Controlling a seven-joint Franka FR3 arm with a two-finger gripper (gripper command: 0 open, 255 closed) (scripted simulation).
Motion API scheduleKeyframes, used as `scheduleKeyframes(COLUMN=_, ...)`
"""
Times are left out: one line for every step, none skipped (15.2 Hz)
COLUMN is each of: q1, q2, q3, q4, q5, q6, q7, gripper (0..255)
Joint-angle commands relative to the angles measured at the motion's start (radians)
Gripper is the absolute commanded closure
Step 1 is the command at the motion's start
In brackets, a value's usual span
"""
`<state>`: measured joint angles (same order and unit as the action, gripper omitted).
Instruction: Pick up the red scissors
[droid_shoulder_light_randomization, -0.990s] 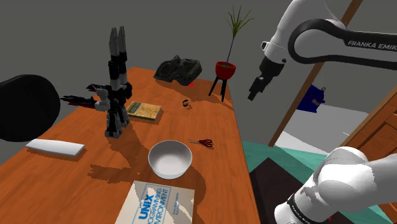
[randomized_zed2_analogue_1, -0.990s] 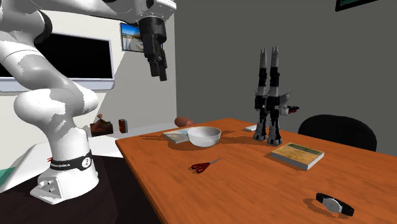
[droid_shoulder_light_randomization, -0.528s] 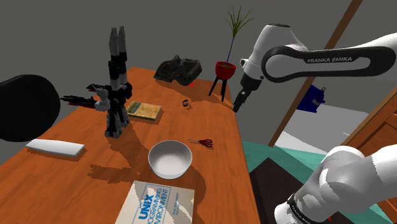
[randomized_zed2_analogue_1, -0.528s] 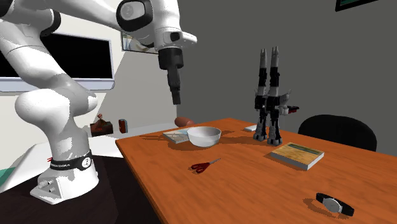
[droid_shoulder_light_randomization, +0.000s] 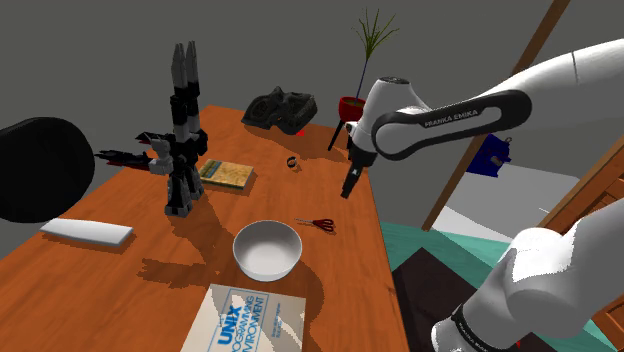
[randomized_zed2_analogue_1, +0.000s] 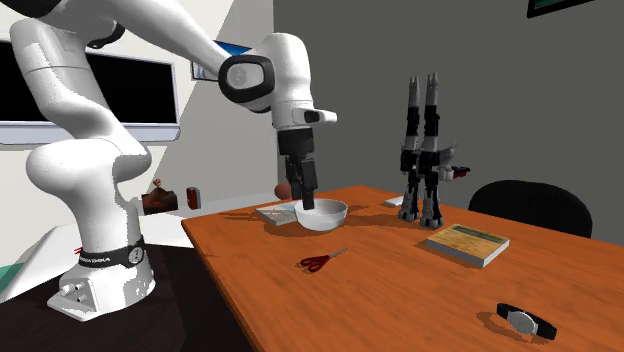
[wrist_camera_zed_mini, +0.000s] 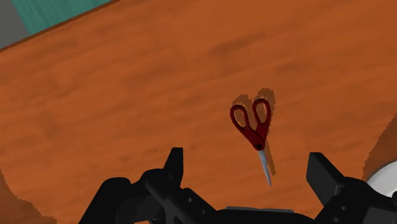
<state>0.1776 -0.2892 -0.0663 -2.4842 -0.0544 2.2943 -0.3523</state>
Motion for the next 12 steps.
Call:
scheduleKeyframes(q1=0.016, q2=0.068, q3=-0.003, q4=0.01, q5=0.015, q6=0.051, q7=-0.04, gripper=0)
scheduleKeyframes(q1=0.024, q2=0.103, q3=-0.004, q4=0.016, q5=0.024, q6=0.077, q7=-0.06, gripper=0)
scheduleKeyframes(q1=0.031, q2=0.139, q3=-0.003, q4=0.023, q5=0.033, q6=0.102, q7=-0.08, gripper=0)
scheduleKeyframes(q1=0.038, q2=0.176, q3=-0.003, q4=0.031, q5=0.043, q6=0.126, q7=-0.101, gripper=0)
scheduleKeyframes(q1=0.044, q2=0.212, q3=-0.001, q4=0.04, q5=0.054, q6=0.149, q7=-0.121, gripper=0)
scheduleKeyframes(q1=0.05, q2=0.248, q3=0.002, q4=0.05, q5=0.065, q6=0.171, q7=-0.143, gripper=0)
scheduleKeyframes(q1=0.055, q2=0.285, q3=0.005, q4=0.061, q5=0.075, q6=0.193, q7=-0.164, gripper=0)
scheduleKeyframes(q1=0.059, q2=0.322, q3=0.01, q4=0.072, q5=0.087, q6=0.213, q7=-0.185, gripper=0)
scheduleKeyframes(q1=0.063, q2=0.358, q3=0.015, q4=0.085, q5=0.097, q6=0.233, q7=-0.206, gripper=0)
scheduleKeyframes(q1=0.064, q2=0.377, q3=0.019, q4=0.092, q5=0.103, q6=0.242, q7=-0.217, gripper=0)
scheduleKeyframes(q1=0.064, q2=0.388, q3=0.02, q4=0.09, q5=0.105, q6=0.256, q7=-0.218, gripper=0)
scheduleKeyframes(q1=0.064, q2=0.399, q3=0.02, q4=0.088, q5=0.106, q6=0.269, q7=-0.22, gripper=0)
